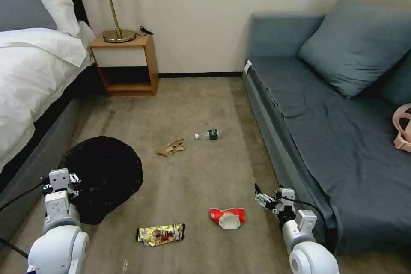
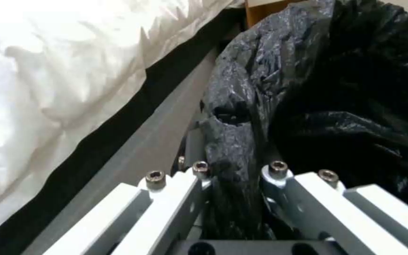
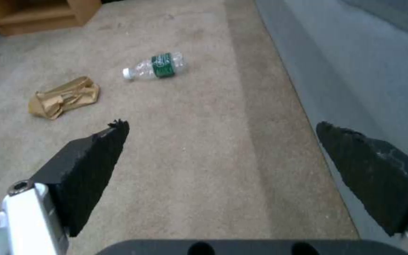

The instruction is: Pick up the trash bin, then pick up the garbage on the floor and place it into the trash bin.

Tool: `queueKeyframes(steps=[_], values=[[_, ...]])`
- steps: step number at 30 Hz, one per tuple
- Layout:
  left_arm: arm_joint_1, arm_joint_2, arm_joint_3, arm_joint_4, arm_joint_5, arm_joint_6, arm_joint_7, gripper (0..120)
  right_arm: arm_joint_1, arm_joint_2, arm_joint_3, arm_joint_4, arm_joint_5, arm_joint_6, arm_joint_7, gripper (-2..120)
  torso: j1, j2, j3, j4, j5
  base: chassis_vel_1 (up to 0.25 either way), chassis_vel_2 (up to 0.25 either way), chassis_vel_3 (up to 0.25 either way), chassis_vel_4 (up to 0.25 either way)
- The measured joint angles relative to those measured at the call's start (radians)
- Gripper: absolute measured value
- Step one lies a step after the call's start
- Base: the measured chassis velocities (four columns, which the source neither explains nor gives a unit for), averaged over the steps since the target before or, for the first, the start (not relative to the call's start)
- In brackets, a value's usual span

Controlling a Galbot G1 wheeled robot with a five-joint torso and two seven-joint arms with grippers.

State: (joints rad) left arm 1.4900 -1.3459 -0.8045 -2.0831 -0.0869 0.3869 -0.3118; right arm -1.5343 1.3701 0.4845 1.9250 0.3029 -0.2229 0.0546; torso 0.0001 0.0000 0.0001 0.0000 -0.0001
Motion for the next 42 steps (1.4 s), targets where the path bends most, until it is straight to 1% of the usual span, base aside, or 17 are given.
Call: queueKeyframes(steps=[15,28,35,37,38,40,41,42], values=[[-0.002,0.019,-0.01,0.003,-0.014,-0.003,0.0,5,-0.01,0.001,-0.009,0.005,-0.024,-0.008,0.003,100,0.0,0.0,0.0,0.0,0.0,0.0,0.0,0.0,0.0],[0.019,0.027,-0.015,0.001,-0.018,-0.023,0.002,5,0.02,-0.033,-0.045,-0.007,-0.044,-0.032,0.006,100,0.0,0.0,0.0,0.0,0.0001,0.0,0.0,0.0,0.0],[0.028,0.03,-0.018,-0.007,-0.018,-0.026,0.004,5,0.064,-0.072,-0.069,-0.005,-0.038,-0.062,0.007,100,0.0,0.0,0.0,0.0,0.0002,0.0,0.0,0.0,0.0],[0.028,0.029,-0.017,-0.009,-0.018,-0.026,0.004,5,0.091,-0.107,-0.085,0.001,-0.024,-0.08,0.008,100,0.0,0.0,0.0,0.0001,0.0002,0.0,0.0,0.0,0.0],[0.028,0.029,-0.017,-0.009,-0.018,-0.026,0.004,5,0.091,-0.107,-0.085,0.001,-0.024,-0.08,0.008,100,0.0,0.0,0.0,0.0001,0.0002,0.0,0.0,0.0,0.0],[0.026,0.029,-0.014,-0.012,-0.016,-0.026,0.004,5,0.116,-0.139,-0.097,0.004,-0.005,-0.093,0.008,100,0.0,0.0,0.0,0.0001,0.0001,0.0,0.0,0.0,0.0],[0.026,0.029,-0.014,-0.012,-0.016,-0.026,0.004,5,0.116,-0.139,-0.097,0.004,-0.005,-0.093,0.008,100,0.0,0.0,0.0,0.0001,0.0001,0.0,0.0,0.0,0.0],[0.026,0.029,-0.012,-0.013,-0.014,-0.026,0.004,5,0.129,-0.156,-0.105,0.004,0.004,-0.097,0.008,100,0.0,0.0,0.0,0.0,0.0002,0.0,0.0,0.0,0.0]])
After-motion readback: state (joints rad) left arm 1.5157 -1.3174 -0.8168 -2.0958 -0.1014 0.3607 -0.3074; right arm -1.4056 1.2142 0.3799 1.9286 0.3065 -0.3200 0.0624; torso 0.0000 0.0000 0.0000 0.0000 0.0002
